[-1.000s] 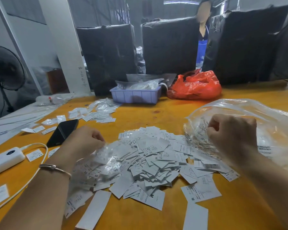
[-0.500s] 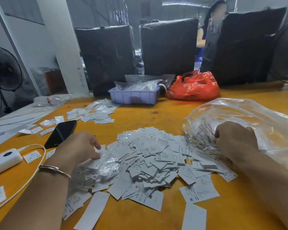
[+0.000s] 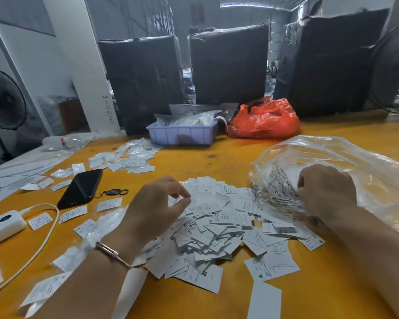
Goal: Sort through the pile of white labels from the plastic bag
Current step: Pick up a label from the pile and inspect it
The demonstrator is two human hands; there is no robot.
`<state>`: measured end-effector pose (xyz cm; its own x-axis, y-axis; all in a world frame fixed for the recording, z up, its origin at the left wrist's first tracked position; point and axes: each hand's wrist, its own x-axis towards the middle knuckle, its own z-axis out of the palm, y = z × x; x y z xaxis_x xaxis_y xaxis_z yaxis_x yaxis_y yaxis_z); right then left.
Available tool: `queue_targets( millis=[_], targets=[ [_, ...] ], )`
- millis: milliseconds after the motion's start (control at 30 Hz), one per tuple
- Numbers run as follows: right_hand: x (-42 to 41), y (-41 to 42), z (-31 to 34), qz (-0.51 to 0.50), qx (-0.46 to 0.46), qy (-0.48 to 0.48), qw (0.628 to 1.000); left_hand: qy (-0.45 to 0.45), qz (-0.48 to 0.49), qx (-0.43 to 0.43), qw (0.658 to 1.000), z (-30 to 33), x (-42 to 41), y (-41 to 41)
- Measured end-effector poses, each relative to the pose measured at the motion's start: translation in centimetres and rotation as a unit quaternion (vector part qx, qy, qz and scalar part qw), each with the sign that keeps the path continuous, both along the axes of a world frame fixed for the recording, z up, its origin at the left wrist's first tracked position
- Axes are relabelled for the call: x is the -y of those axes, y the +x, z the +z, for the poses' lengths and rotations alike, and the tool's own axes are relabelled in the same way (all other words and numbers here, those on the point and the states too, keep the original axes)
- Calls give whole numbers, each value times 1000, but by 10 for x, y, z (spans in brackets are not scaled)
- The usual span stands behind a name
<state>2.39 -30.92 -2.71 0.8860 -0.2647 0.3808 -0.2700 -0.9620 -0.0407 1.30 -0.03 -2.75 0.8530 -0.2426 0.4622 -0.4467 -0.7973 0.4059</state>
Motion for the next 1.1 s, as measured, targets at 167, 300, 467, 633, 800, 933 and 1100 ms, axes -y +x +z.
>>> queue_targets(
  millis=[167, 300, 467, 633, 800, 933, 1100],
  targets=[
    [1, 5, -4, 4, 10, -14, 1000, 2, -48, -1, 999, -3, 10, -2],
    [2, 7, -6, -1, 0, -55, 999, 0, -51, -9, 999, -3, 11, -4],
    [2, 6, -7, 23, 51, -16, 998, 0, -57, -11, 998, -3, 13, -6],
    [-8, -6, 3, 103, 241, 140, 955, -6, -63, -7, 998, -2, 18, -9],
    [-43, -27, 16, 330, 195, 461, 800, -89, -76, -53, 992, 3, 22, -11],
    [-66, -35, 7, 424, -5, 589, 688, -183, -111, -185, 959, 10, 23, -14],
    [-76, -36, -3, 470, -70, 570, 670, -222, -168, -257, 926, 14, 25, -17]
  ],
)
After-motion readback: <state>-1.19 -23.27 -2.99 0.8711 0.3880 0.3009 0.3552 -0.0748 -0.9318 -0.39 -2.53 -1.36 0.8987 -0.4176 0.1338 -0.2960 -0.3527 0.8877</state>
